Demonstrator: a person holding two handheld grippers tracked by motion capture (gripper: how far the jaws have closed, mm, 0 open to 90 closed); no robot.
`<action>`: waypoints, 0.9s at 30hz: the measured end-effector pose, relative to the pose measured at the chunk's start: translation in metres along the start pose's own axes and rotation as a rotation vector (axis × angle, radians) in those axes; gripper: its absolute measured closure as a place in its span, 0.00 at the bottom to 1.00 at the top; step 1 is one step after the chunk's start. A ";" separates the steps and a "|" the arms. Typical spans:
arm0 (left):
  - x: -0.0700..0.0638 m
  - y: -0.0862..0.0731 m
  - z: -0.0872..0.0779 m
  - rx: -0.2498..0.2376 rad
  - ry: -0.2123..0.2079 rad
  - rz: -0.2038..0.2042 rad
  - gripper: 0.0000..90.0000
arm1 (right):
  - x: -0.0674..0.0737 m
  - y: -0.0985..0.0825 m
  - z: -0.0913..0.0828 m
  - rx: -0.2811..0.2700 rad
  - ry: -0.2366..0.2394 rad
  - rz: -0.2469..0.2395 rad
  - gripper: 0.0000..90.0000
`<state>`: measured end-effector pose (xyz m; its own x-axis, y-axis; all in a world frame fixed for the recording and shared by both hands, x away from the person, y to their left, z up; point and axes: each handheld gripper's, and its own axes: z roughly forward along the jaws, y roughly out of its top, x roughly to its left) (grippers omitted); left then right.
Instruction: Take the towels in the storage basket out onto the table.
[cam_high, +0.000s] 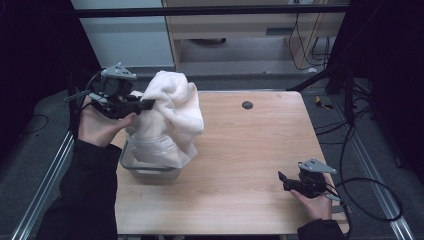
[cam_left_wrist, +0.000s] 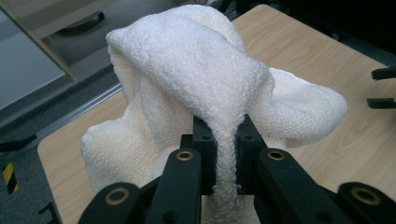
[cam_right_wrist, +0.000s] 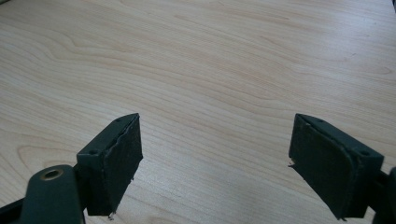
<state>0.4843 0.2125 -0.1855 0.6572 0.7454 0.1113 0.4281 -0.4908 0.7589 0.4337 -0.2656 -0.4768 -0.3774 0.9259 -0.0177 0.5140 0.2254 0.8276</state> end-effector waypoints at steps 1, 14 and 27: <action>-0.003 0.003 0.000 -0.003 -0.005 0.006 0.92 | 0.000 0.000 0.000 -0.001 0.000 0.001 0.19; -0.044 0.025 0.026 0.020 -0.079 0.097 0.92 | -0.013 -0.003 -0.005 -0.016 -0.062 0.070 0.19; -0.087 0.037 0.071 0.044 -0.148 0.172 0.91 | -0.020 -0.005 -0.007 -0.004 -0.122 0.071 0.19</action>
<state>0.4869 0.0971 -0.2123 0.8053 0.5763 0.1394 0.3259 -0.6266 0.7079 0.4331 -0.2876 -0.4769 -0.2438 0.9694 -0.0270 0.5325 0.1571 0.8317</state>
